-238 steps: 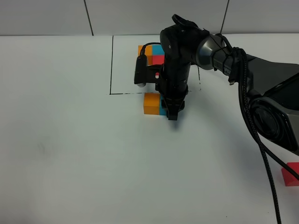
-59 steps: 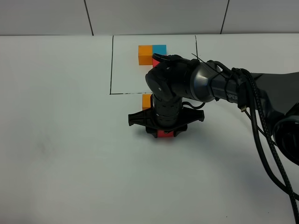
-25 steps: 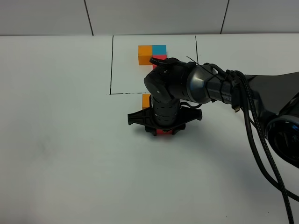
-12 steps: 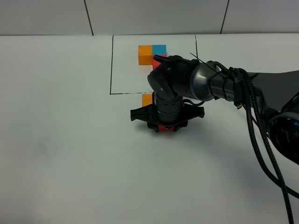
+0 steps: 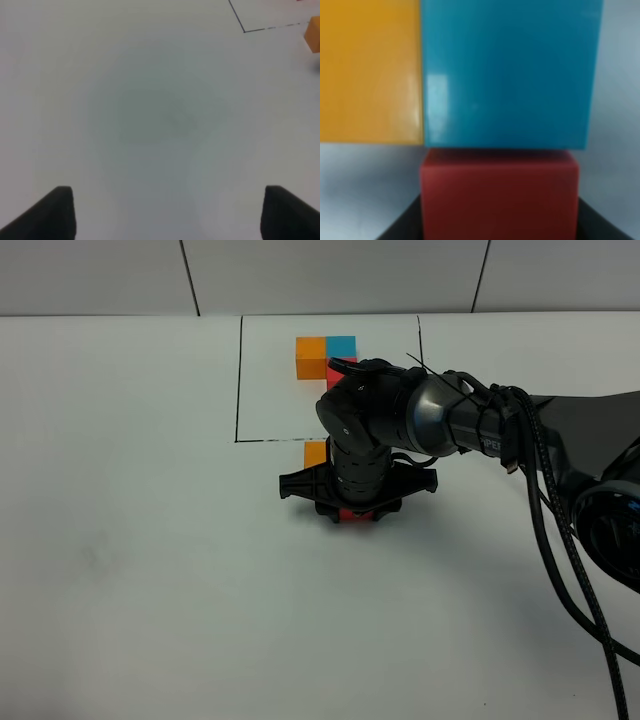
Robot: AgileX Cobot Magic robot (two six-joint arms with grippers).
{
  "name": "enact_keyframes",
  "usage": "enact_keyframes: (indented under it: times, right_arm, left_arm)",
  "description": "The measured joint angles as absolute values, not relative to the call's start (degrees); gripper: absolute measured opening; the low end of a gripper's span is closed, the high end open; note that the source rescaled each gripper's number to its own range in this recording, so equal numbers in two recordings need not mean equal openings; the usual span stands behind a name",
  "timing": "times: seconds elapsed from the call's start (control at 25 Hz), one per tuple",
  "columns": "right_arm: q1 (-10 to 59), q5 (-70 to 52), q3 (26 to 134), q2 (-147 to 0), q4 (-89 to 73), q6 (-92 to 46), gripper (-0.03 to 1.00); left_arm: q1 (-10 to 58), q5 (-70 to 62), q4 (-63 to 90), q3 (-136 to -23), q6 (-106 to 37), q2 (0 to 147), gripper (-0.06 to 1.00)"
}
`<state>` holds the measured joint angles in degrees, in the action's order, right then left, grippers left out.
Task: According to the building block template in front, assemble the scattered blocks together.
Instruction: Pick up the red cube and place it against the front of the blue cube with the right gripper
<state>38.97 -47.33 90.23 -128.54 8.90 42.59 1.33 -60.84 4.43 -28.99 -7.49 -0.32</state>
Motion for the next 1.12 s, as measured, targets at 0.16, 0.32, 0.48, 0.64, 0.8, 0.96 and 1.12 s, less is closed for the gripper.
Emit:
enact_keyframes:
  times: [0.16, 0.32, 0.48, 0.64, 0.8, 0.96, 1.12]
  right_arm:
    - [39.0, -47.1, 90.2, -128.5, 9.1, 42.7, 0.00]
    - [39.0, -47.1, 90.2, -128.5, 9.1, 42.7, 0.00]
    - [39.0, -47.1, 90.2, -128.5, 9.1, 42.7, 0.00]
    - [39.0, -47.1, 90.2, -128.5, 9.2, 43.1, 0.00]
    - [39.0, -47.1, 90.2, -128.5, 9.2, 43.2, 0.00]
    - [38.9, -47.1, 90.2, -128.5, 9.2, 43.3, 0.00]
    - [38.9, -47.1, 90.2, -128.5, 9.2, 43.3, 0.00]
  left_arm:
    - [1.3, -60.8, 4.4, -29.0, -7.5, -0.3, 0.78]
    - [1.3, -60.8, 4.4, -29.0, -7.5, -0.3, 0.78]
    - [1.3, -60.8, 4.4, -29.0, -7.5, -0.3, 0.78]
    - [1.3, -60.8, 4.4, -29.0, -7.5, -0.3, 0.78]
    - [1.3, -60.8, 4.4, -29.0, -7.5, -0.3, 0.78]
    - [1.3, -60.8, 4.4, -29.0, -7.5, -0.3, 0.78]
    - [1.3, -60.8, 4.4, -29.0, -7.5, -0.3, 0.78]
